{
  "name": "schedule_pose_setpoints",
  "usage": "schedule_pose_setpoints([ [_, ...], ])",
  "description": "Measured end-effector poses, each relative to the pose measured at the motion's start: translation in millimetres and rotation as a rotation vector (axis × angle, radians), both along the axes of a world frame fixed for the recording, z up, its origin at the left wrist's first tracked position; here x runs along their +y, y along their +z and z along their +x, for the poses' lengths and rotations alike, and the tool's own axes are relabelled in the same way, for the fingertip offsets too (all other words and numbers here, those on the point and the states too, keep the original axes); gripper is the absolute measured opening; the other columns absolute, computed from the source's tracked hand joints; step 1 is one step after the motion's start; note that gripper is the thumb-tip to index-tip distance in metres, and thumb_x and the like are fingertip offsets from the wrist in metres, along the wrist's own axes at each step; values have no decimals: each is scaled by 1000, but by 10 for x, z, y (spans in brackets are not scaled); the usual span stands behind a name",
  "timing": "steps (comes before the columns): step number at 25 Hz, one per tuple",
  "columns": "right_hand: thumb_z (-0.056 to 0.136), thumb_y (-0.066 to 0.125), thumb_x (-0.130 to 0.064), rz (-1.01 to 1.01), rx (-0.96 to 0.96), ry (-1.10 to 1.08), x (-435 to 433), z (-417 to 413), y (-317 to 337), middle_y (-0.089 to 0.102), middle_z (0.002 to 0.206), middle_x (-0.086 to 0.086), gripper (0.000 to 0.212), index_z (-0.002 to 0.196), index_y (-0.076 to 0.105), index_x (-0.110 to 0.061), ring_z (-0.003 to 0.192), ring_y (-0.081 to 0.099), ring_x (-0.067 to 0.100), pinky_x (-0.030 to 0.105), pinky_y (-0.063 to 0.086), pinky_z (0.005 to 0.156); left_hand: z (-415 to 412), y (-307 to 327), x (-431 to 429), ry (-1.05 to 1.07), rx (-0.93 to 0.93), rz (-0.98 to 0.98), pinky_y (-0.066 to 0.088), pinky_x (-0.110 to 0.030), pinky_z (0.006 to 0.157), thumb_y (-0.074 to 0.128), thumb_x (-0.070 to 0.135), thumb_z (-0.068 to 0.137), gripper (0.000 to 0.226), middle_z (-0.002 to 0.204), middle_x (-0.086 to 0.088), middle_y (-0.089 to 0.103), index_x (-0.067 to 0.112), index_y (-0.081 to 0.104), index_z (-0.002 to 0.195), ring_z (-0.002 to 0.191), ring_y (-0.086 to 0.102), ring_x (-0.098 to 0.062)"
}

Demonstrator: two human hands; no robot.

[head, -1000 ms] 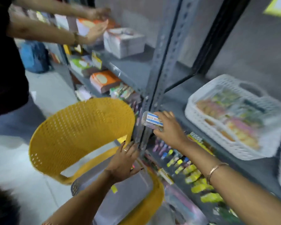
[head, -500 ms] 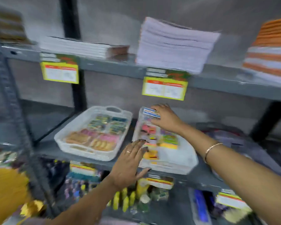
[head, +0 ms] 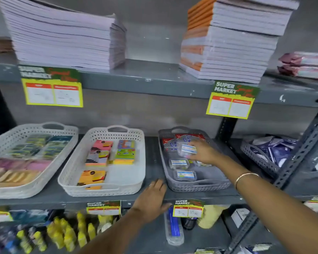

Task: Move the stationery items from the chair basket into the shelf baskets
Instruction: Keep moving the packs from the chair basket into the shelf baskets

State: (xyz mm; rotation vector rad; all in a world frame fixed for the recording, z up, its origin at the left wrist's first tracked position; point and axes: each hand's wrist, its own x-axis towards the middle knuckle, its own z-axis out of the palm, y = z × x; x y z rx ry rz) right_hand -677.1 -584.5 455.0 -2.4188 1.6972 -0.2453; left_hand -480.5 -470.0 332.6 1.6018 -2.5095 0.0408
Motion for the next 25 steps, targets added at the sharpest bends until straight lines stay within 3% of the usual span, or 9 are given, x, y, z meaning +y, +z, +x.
schedule_pose_setpoints([
  [3,78,70,-19,113,75,-40,-65,-452,-249,51,131,20,55,125,47,-2,119,47,32,33,38,98,-53,-125,-185,50,-54,-8,22,-36,112,37,55,92,71,150,-14,25,4,30,141,137,22,-28],
  [5,77,69,-16,137,144,-82,-77,-628,-363,51,131,17,55,126,46,-6,117,49,28,28,39,93,-27,-212,-272,57,-53,40,41,-39,100,31,65,83,78,133,-14,52,5,53,126,123,48,-28],
  [7,78,69,-17,169,218,-90,-103,-734,-468,52,130,15,54,125,46,-10,116,50,27,28,40,91,7,-287,-326,60,-35,75,52,-42,85,26,72,77,83,115,-10,65,8,66,111,106,61,-27],
  [10,79,69,-20,210,291,-78,-136,-797,-565,52,131,13,51,124,47,-13,115,52,27,28,41,91,33,-412,-387,58,-37,9,52,-43,83,12,73,84,87,110,-8,67,10,67,107,100,64,-26],
  [14,81,69,-16,250,328,-72,-173,-792,-621,51,133,13,50,125,47,-13,116,52,28,30,42,93,48,-464,-410,75,-14,-18,51,-42,84,30,72,75,77,109,-8,66,13,67,106,99,63,-26],
  [25,80,69,-16,242,326,-50,-144,-723,-630,45,139,15,58,131,42,-14,123,46,29,31,38,100,46,-438,-379,81,-21,-19,50,-43,88,33,70,75,73,113,-9,64,13,65,106,103,60,-28],
])
